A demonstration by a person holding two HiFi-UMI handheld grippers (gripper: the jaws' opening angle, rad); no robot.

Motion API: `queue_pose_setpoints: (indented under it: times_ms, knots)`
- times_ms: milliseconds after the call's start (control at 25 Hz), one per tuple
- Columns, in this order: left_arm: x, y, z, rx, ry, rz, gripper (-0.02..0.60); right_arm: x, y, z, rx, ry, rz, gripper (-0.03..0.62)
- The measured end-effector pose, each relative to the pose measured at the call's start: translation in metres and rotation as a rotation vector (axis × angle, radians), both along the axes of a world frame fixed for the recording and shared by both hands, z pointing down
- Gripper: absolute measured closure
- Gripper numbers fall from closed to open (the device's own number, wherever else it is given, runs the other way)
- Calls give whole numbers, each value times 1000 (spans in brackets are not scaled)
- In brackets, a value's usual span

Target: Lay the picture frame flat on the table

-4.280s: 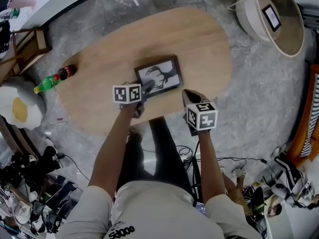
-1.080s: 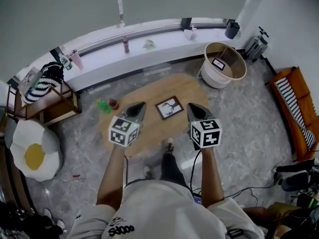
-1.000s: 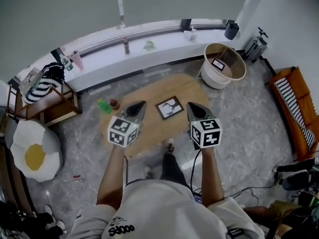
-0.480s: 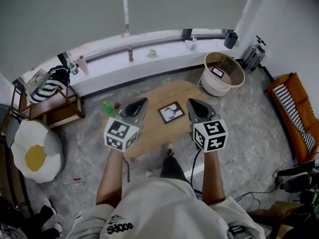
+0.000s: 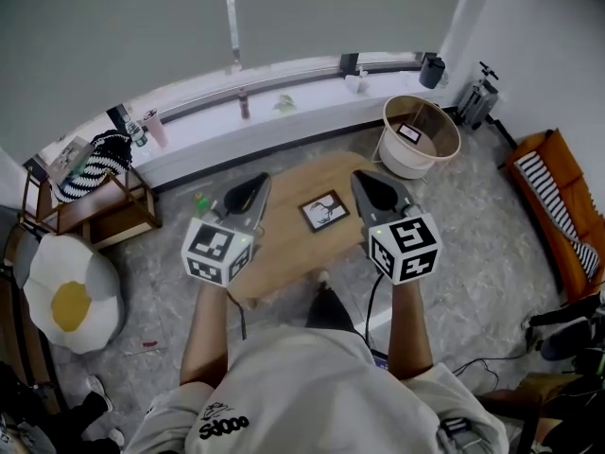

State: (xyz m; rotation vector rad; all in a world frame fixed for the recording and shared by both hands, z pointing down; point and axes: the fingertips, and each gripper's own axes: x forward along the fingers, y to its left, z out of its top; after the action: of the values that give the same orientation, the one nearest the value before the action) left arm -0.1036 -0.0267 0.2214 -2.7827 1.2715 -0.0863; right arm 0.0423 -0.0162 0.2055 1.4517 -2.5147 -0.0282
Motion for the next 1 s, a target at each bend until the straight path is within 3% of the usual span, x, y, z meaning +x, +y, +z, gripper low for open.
queue_pose_setpoints:
  times_ms: [240, 560, 1000]
  knots:
    - [0, 3, -22, 16, 38, 16, 571, -6, 0, -13, 26, 12, -6, 591]
    - [-3, 5, -27, 66, -22, -5, 571, -12, -1, -10, 26, 53, -12, 592]
    - [-4, -2, -12, 48, -42, -23, 571, -12, -8, 2, 3, 49, -23, 592]
